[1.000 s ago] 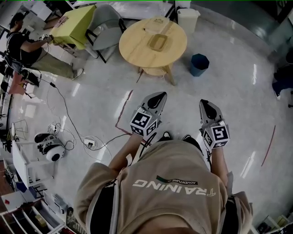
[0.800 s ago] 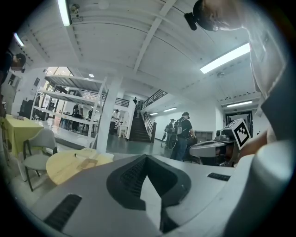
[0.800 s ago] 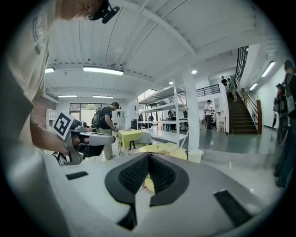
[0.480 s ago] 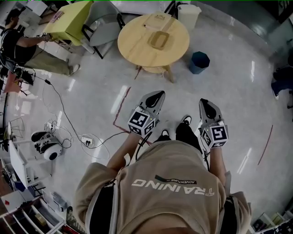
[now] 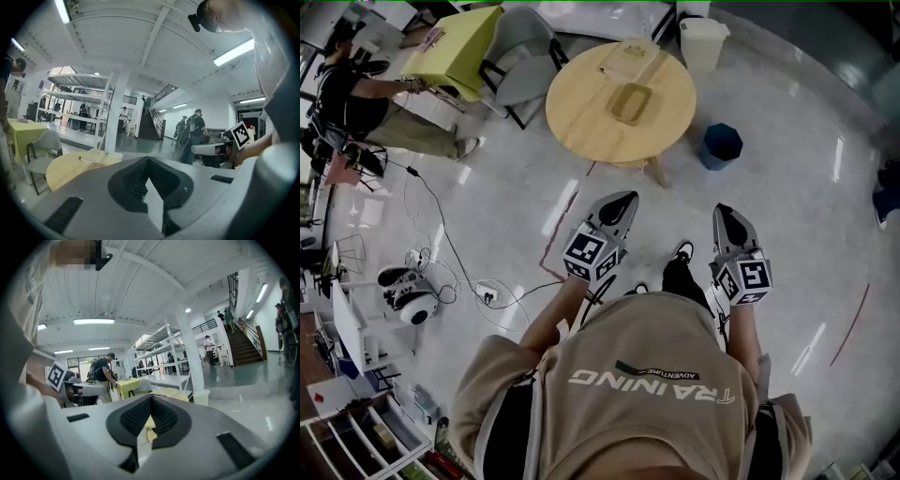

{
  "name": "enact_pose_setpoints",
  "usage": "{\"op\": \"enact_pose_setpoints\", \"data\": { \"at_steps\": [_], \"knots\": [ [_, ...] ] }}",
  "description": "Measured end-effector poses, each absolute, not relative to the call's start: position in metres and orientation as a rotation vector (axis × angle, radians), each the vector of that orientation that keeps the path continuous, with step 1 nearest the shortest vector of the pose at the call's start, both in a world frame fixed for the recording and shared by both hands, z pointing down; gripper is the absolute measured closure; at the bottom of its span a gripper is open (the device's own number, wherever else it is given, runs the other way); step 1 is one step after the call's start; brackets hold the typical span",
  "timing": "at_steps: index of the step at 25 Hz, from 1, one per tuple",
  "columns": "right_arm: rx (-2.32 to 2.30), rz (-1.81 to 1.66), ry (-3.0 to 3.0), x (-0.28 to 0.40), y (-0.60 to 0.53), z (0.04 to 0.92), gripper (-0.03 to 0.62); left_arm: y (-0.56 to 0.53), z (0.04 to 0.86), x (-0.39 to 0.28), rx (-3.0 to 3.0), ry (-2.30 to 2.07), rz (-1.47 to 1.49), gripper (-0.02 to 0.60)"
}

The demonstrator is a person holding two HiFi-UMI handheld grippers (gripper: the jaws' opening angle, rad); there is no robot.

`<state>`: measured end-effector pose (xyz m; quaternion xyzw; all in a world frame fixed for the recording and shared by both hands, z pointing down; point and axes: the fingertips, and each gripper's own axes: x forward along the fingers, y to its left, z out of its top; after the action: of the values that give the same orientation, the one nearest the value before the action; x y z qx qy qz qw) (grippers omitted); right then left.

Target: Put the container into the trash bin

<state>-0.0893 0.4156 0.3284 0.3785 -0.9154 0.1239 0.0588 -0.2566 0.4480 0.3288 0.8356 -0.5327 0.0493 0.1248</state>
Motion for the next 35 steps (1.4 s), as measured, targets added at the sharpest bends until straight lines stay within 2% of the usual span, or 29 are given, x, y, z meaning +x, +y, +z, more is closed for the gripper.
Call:
{"op": "enact_pose_setpoints", "data": {
  "at_steps": [12, 21, 35],
  "knots": [
    [0.933, 0.197, -2.821, -0.081, 0.296, 0.315, 0.597, 0.333, 0.315, -0.233, 2.33, -1.698, 0.138, 0.581],
    [0.839, 0.246, -2.841, -0.089, 0.256, 0.327, 0.597, 0.295, 0.32, -0.231, 2.275, -1.738, 0.179, 0.581],
    [0.915, 0.239, -2.777, -0.107, 0.178, 0.337, 0.596, 0.196, 0.345, -0.264, 2.311, -1.67, 0.171, 0.581]
  ]
}}
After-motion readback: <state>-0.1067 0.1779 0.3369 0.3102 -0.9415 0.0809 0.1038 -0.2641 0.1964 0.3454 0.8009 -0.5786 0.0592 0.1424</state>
